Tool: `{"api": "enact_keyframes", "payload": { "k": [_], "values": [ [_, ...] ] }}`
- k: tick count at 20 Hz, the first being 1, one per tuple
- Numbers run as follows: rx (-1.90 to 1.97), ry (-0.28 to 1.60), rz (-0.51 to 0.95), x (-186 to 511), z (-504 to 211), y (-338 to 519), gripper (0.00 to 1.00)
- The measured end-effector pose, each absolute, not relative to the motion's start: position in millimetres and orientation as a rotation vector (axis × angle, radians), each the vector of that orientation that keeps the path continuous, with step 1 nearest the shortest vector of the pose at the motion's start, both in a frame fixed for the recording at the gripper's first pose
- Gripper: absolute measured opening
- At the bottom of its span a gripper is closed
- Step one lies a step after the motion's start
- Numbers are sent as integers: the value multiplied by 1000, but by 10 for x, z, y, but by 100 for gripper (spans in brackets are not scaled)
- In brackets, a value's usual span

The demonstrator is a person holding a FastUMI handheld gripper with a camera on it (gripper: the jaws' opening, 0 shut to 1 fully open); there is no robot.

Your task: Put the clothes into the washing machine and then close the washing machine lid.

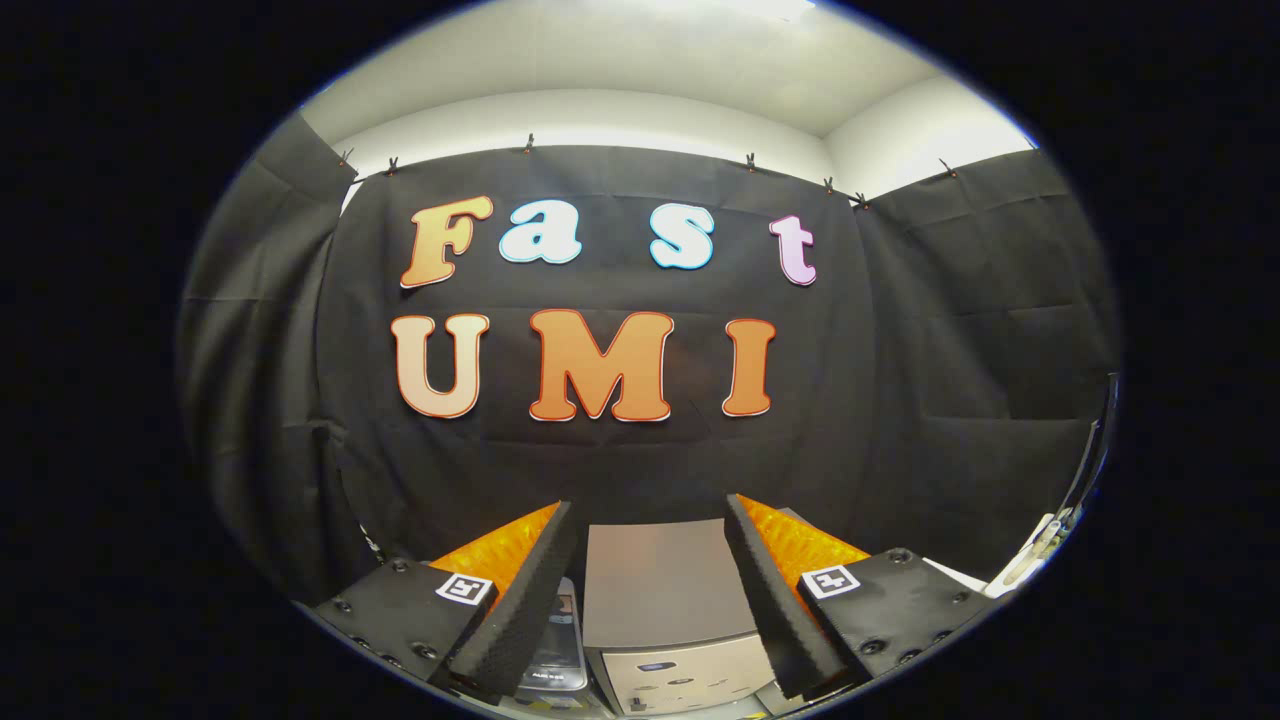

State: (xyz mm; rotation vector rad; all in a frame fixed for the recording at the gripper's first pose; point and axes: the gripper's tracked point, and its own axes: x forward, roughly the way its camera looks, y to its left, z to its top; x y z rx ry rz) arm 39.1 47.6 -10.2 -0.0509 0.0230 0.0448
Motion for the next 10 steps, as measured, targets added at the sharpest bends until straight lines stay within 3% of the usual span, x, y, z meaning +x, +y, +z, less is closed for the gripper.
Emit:
{"api": "enact_keyframes", "payload": {
  "k": [10],
  "values": [
    [-68,33,51,466,-148,633,98]
  ]
}}
